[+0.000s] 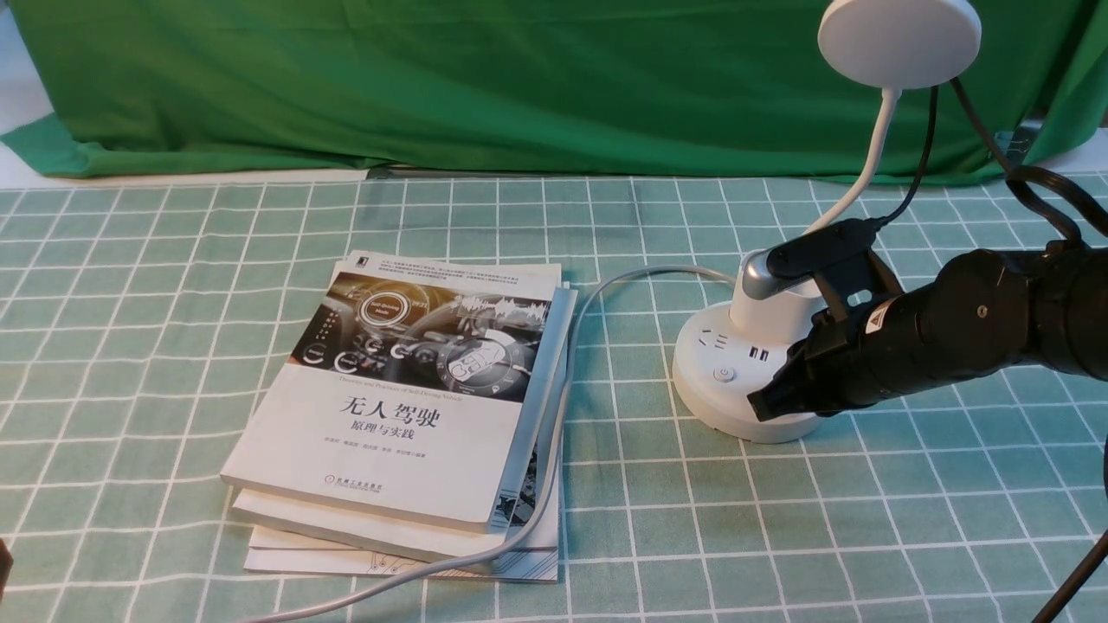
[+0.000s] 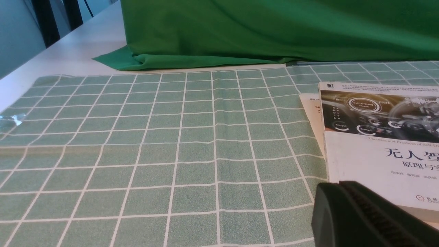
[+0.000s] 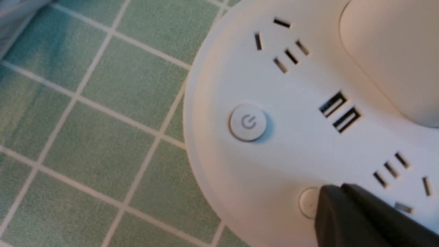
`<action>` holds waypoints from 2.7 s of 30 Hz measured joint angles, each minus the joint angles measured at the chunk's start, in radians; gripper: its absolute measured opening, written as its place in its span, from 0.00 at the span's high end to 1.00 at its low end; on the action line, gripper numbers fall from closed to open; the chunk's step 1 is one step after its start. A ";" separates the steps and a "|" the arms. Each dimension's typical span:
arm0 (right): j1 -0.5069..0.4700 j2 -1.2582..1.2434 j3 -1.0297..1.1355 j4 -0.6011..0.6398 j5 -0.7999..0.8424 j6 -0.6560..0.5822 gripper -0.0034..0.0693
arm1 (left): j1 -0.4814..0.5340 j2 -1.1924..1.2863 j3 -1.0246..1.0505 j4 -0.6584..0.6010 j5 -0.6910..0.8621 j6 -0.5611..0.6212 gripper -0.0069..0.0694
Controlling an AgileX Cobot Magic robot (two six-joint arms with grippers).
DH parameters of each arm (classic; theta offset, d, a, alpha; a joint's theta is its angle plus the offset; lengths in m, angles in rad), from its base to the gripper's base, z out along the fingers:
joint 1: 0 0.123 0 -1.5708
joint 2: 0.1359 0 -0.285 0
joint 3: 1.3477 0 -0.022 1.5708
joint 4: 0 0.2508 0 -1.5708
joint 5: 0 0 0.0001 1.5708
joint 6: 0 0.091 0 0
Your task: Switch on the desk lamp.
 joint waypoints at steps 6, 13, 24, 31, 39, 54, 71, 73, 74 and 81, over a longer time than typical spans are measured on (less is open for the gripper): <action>0.000 -0.004 0.000 0.000 0.000 0.000 0.92 | 0.000 0.000 0.000 0.000 0.000 0.000 0.88; 0.001 -0.023 0.000 0.000 -0.005 0.001 0.92 | 0.000 0.000 0.000 0.000 0.000 0.000 0.88; 0.001 -0.003 0.000 0.000 -0.028 0.001 0.92 | 0.000 0.000 0.000 0.000 0.000 0.000 0.88; 0.001 0.003 0.000 0.000 -0.026 0.001 0.92 | 0.000 0.000 0.000 0.000 0.000 0.000 0.88; 0.001 0.003 0.000 0.000 -0.025 0.001 0.92 | 0.000 0.000 0.000 0.000 0.000 0.000 0.88; 0.002 0.013 -0.003 0.000 -0.025 0.002 0.92 | 0.000 0.000 0.000 0.000 0.000 0.000 0.88; 0.015 -0.015 -0.007 -0.003 0.037 0.014 0.92 | 0.000 0.000 0.000 0.000 0.000 0.000 0.88; 0.014 -0.074 0.000 -0.002 0.096 0.037 0.92 | 0.000 0.000 0.000 0.000 0.000 0.000 0.88; 0.012 -0.113 0.004 -0.002 0.120 0.048 0.92 | 0.000 0.000 0.000 0.000 0.000 0.000 0.88; 0.005 -0.492 0.148 0.000 0.155 0.105 0.91 | 0.000 0.000 0.000 0.000 0.000 0.000 0.88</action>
